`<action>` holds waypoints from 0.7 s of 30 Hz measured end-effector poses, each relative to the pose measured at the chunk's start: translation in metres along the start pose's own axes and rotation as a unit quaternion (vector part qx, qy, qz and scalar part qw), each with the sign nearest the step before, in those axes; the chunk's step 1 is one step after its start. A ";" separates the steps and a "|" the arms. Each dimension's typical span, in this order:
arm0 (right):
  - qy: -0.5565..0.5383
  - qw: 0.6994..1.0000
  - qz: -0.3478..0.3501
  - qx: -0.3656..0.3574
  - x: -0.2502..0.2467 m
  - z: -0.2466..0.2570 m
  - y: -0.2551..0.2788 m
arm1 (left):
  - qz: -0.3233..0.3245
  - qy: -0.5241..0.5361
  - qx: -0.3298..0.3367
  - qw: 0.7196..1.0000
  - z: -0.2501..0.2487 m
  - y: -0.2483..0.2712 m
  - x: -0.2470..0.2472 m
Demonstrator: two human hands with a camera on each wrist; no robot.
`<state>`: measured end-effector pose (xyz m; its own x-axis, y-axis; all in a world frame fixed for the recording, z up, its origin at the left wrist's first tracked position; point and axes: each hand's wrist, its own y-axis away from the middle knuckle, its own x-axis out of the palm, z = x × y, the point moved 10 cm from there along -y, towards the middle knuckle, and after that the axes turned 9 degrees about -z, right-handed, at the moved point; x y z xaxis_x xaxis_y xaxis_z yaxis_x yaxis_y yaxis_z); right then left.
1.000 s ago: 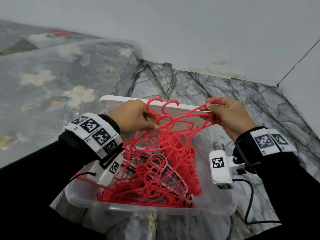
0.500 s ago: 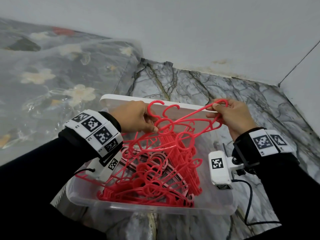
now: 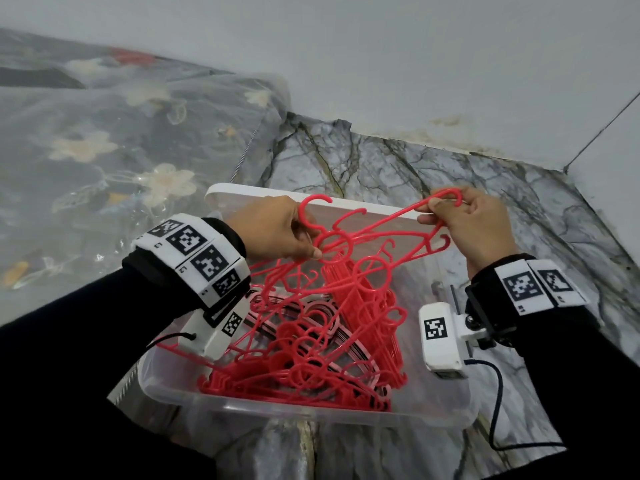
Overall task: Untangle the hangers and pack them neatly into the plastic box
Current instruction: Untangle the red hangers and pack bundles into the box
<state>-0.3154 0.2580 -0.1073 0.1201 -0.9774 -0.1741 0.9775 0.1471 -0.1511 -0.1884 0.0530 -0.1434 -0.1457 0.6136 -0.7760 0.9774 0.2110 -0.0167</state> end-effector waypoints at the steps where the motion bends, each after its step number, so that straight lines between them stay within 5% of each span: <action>1: 0.006 1.000 0.003 -0.004 0.000 0.001 0.000 | 0.012 -0.010 0.003 1.000 0.001 0.001 0.003; 7: -0.010 0.999 0.036 0.006 0.000 0.003 -0.005 | 0.012 -0.099 0.057 0.993 -0.004 0.002 0.002; 14: 0.020 0.993 0.107 0.040 0.013 -0.006 0.000 | 0.039 -0.042 0.072 0.996 -0.011 0.004 0.015; 21: 0.039 0.985 0.148 0.080 0.040 -0.023 0.019 | -0.049 -0.020 0.130 0.990 -0.028 0.002 0.002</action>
<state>-0.2961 0.2250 -0.1390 0.3958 -0.8798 -0.2634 0.9175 0.3915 0.0711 -0.1915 0.0759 -0.1270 -0.2414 0.5675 -0.7872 0.9660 0.0630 -0.2509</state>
